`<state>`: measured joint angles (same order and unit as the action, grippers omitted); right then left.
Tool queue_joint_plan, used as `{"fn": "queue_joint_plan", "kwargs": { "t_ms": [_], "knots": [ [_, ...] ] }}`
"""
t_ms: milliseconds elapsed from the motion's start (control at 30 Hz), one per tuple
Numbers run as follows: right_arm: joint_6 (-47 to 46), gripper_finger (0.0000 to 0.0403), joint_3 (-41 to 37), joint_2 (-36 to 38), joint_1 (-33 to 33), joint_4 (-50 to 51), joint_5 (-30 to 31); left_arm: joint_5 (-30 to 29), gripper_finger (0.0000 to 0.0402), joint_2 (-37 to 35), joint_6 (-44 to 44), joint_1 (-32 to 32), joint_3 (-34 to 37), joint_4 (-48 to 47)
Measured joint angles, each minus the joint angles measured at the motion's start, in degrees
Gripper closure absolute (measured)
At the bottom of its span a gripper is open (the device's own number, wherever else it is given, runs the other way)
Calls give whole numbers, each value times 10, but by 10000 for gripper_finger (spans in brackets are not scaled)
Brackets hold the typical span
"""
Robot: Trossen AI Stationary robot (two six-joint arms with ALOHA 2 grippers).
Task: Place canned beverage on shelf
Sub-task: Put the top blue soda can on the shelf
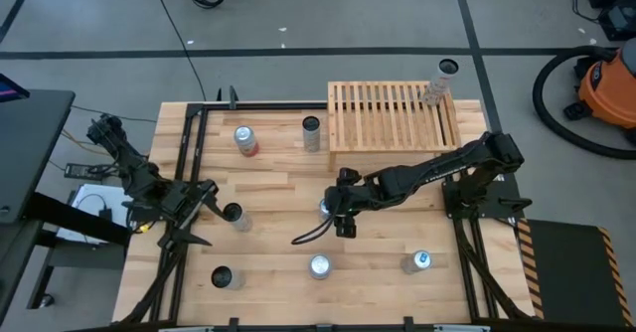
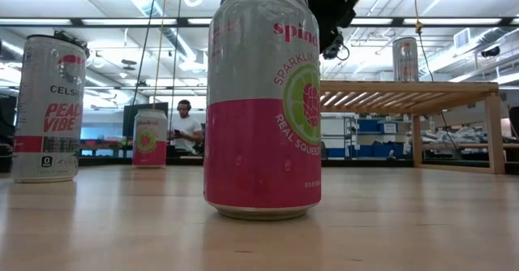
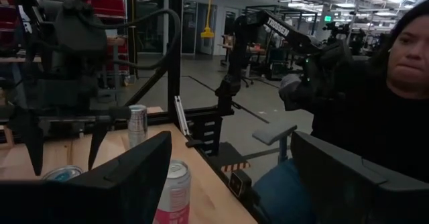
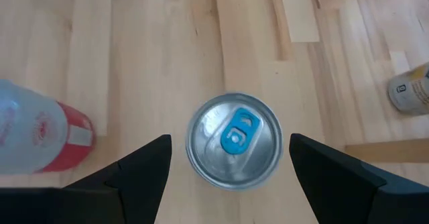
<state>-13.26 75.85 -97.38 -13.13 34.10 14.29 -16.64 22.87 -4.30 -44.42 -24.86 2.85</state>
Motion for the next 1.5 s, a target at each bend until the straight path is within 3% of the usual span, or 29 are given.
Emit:
{"fn": "queue_joint_plan", "kwargs": {
  "t_ms": [1033, 1400, 1500],
  "knots": [
    [-31, 93, -42, -21, 9, -73, 0, 0, 86, 0, 11, 0, 0, 4],
    [-37, 155, -41, -15, 8, -67, 9, 0, 86, 0, 24, 0, 0, 7],
    [-38, 156, -41, -15, 8, -67, 9, 0, 86, 0, 24, 0, 0, 7]
  ]
}}
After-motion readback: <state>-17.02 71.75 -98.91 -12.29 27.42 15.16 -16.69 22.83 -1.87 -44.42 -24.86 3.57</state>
